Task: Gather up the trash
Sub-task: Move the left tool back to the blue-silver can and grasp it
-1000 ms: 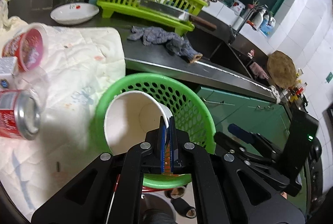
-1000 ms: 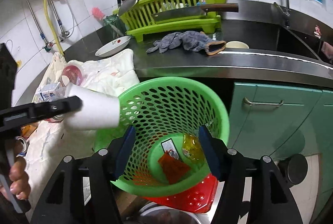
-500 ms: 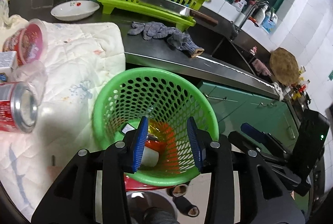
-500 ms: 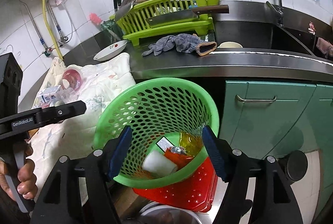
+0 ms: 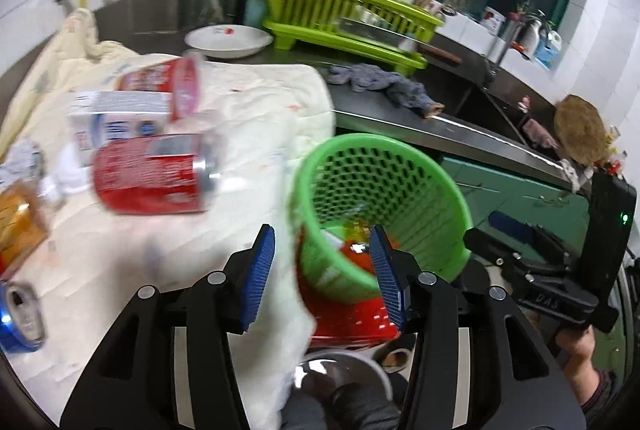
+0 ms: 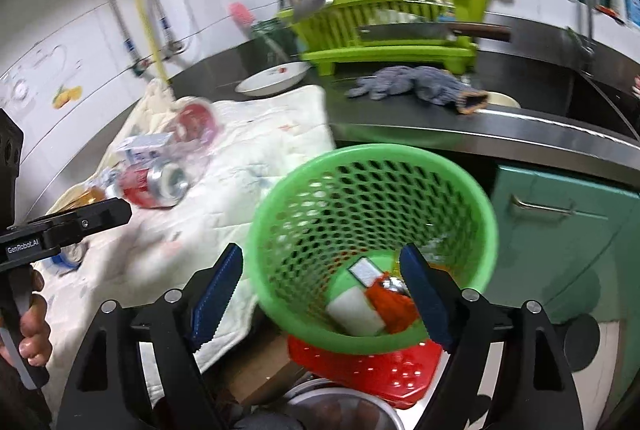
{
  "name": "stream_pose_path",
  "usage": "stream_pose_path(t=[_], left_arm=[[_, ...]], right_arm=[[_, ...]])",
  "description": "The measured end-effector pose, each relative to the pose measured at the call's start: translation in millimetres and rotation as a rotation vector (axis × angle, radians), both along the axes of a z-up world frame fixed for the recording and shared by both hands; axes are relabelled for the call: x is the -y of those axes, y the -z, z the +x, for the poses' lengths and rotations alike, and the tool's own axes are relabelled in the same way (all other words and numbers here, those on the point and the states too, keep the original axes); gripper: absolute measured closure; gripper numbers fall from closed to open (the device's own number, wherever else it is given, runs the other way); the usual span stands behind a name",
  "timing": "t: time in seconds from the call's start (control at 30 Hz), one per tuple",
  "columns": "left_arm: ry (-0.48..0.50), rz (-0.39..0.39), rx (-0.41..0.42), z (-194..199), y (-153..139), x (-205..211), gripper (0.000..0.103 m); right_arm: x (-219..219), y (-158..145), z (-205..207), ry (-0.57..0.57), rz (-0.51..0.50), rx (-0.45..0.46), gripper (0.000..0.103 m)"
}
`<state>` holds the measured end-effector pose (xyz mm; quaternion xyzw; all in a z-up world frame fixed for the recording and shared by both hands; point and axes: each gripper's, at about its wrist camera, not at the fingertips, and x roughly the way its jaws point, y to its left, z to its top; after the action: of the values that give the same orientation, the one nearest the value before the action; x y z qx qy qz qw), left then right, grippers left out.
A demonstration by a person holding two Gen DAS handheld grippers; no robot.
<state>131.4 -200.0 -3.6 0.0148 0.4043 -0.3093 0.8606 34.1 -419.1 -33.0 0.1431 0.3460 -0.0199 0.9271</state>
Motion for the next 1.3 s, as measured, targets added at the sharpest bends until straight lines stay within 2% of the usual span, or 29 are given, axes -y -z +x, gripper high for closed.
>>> stream_pose_path(t=[0.17,0.23,0.4,0.67,1.0,1.17,1.3], left_arm=[[-0.055,0.022,0.028,-5,-8,-47,0.047],[-0.07,0.043,0.051,-8,-14,-67,0.041],[-0.094,0.136,0.109,-15,-21,-111,0.037],[-0.165,0.229,0.119,-12,-16,-180,0.032],[-0.351,0.154,0.086,-5,-12,-258,0.026],[-0.404,0.122,0.049,-3,-3,-281,0.023],[-0.42,0.077,-0.011,2,13,-293,0.023]], right_arm=[[-30,-6,8,-0.08,-0.01,0.009,0.022],[-42,-9,10,-0.11,-0.015,0.013,0.021],[-65,-14,17,-0.167,-0.01,0.019,0.02],[-92,-15,26,-0.221,-0.02,0.005,0.019],[-131,-21,38,-0.304,-0.038,-0.001,0.018],[-150,-21,44,-0.342,-0.043,-0.002,0.018],[-160,-20,47,-0.361,-0.047,-0.004,0.018]])
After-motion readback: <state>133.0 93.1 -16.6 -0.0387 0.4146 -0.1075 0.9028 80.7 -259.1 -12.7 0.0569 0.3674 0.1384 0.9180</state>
